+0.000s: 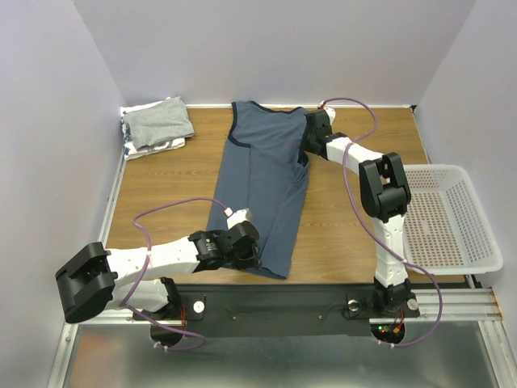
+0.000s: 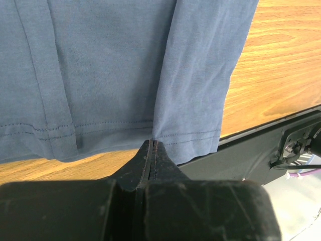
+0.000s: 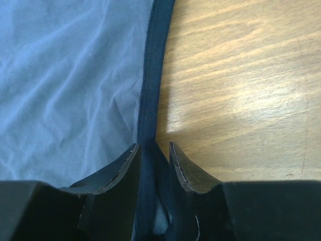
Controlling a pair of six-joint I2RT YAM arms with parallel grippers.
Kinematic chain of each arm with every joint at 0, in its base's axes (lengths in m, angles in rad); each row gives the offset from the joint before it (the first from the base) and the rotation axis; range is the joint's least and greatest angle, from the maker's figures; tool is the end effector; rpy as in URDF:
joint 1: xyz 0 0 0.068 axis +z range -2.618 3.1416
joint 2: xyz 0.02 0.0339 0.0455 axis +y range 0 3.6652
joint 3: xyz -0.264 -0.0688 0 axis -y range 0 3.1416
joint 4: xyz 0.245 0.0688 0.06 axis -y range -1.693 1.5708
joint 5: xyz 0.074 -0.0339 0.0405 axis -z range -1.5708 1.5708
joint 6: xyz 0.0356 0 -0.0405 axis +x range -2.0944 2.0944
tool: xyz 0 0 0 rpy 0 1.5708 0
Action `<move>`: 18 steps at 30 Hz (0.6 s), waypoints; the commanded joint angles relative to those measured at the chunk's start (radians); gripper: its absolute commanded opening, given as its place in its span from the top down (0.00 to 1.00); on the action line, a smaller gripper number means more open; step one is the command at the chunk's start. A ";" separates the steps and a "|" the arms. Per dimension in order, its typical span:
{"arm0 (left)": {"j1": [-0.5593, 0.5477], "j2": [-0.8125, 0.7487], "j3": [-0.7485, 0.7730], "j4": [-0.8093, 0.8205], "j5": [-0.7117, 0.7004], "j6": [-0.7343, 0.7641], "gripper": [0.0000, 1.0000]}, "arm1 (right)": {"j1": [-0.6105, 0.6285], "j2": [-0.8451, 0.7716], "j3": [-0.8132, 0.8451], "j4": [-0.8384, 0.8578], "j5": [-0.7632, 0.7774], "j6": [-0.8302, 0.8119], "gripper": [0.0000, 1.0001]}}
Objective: Fold and stack the tank tops
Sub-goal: Fold the tank top
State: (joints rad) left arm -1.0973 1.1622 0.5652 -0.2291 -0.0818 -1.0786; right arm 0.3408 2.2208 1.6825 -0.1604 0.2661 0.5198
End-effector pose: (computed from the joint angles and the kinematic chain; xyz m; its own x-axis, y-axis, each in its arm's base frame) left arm 0.1055 -0.1995 0.1872 -0.9179 -0.1347 -0.3732 0.1117 0.8148 -0.5689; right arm 0.4780 0.1596 0.1799 -0.5921 0.2985 -0.7486 0.1859 0.9544 0.2335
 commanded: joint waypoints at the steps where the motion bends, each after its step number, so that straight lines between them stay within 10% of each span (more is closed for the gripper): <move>1: 0.004 -0.027 -0.007 -0.015 -0.004 0.005 1.00 | -0.005 0.027 0.040 0.009 0.009 0.002 0.65; 18: 0.004 -0.035 -0.010 -0.019 -0.007 0.002 1.00 | -0.006 0.066 0.097 0.015 0.009 0.025 0.65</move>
State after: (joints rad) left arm -1.0973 1.1542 0.5652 -0.2325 -0.0822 -1.0790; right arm 0.3397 2.2829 1.7329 -0.1711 0.2657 0.5320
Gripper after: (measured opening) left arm 0.025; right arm 0.349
